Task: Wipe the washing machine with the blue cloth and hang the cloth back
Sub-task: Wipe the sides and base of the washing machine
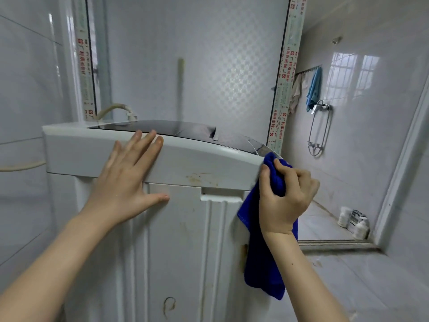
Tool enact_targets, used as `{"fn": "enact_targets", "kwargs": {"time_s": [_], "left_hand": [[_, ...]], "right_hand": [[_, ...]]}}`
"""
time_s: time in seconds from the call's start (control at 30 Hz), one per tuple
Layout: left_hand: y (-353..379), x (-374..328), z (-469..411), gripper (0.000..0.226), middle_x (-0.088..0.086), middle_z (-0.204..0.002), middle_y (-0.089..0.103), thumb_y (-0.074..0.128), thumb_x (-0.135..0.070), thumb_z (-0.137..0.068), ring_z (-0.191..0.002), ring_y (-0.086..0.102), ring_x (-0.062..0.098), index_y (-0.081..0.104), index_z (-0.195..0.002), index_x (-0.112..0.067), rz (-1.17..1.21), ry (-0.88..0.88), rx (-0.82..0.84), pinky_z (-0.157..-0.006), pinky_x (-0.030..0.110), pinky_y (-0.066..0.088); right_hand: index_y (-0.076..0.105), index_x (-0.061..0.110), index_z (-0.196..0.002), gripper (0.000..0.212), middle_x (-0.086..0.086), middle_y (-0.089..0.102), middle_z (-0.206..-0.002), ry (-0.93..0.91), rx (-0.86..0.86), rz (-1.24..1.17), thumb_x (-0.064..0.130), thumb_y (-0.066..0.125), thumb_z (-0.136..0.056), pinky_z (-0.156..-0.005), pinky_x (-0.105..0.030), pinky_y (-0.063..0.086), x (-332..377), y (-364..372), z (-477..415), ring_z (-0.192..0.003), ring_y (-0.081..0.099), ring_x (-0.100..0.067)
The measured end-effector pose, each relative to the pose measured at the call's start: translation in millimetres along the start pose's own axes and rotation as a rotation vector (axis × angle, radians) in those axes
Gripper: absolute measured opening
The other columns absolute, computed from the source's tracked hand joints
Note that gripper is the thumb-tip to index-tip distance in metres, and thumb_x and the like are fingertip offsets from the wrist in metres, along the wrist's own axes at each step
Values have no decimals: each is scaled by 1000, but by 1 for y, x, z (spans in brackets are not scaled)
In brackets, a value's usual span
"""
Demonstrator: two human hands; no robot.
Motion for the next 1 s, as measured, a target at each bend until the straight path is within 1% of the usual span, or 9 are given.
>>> {"fn": "enact_targets", "kwargs": {"time_s": [0.13,0.2,0.3,0.37,0.43,0.5,0.7,0.83,1.0], "left_hand": [[3,3,0,117,-10,-164,10,61,-70,-59,-153,3,14,15,-158,-28,19,16,-33,-121,47,4],[2,5,-2,118,-10,-164,13,66,-69,-59,-153,6,15,16,-157,-29,12,23,-47,-121,45,4],[0,7,0,125,-9,-164,15,84,-59,-57,-152,10,17,16,-157,-30,3,40,-50,-122,48,8],[-3,6,0,125,-7,-164,17,88,-55,-57,-152,13,19,18,-157,-28,-8,60,-56,-122,51,12],[-3,5,0,125,-6,-164,17,87,-54,-57,-152,13,20,18,-157,-26,-16,63,-65,-122,51,12],[-2,4,1,124,-4,-164,18,87,-54,-58,-152,13,21,19,-157,-24,-19,62,-77,-122,50,9],[-3,2,1,123,-4,-164,18,86,-53,-58,-152,12,21,18,-157,-25,-4,61,-64,-122,46,5],[-8,7,3,121,-3,-165,17,85,-52,-60,-152,12,20,19,-157,-24,-11,95,-48,-122,44,7],[-8,17,8,120,-3,-164,18,87,-48,-60,-152,13,20,20,-157,-24,-7,129,-62,-121,42,10]], "right_hand": [[74,9,-92,14,-3,64,-84,-226,74,-7,23,71,-88,-76,-32,43,59,44,20,-80,47,-26],[74,9,-94,14,-2,65,-84,-303,142,-33,21,70,-90,-75,-31,42,82,59,28,-76,47,-26],[74,6,-97,12,-6,65,-85,-380,193,-47,14,69,-89,-75,-32,41,73,49,22,-76,47,-28],[72,3,-94,12,-11,63,-85,-312,145,-6,13,68,-89,-77,-35,42,45,29,8,-78,48,-31],[70,0,-90,15,-16,62,-85,-159,68,50,15,67,-90,-77,-40,43,18,9,-6,-80,50,-33],[67,-1,-87,17,-18,61,-85,-85,26,81,15,66,-90,-77,-39,41,16,6,-5,-80,51,-35],[72,3,-97,12,-10,64,-86,-356,215,7,8,67,-87,-71,-35,42,112,76,41,-74,46,-30],[72,1,-100,14,-13,65,-89,-429,258,-3,5,66,-88,-73,-37,43,93,56,32,-76,48,-31],[66,1,-90,14,-16,60,-86,-122,105,93,15,65,-90,-77,-45,42,37,16,4,-83,50,-33]]}}
Point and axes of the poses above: each hand's wrist, its own z-axis away from the middle knuckle, its own y-axis out of the palm, x = y × z, the point moved 4 cm from there along -z, towards the middle knuckle
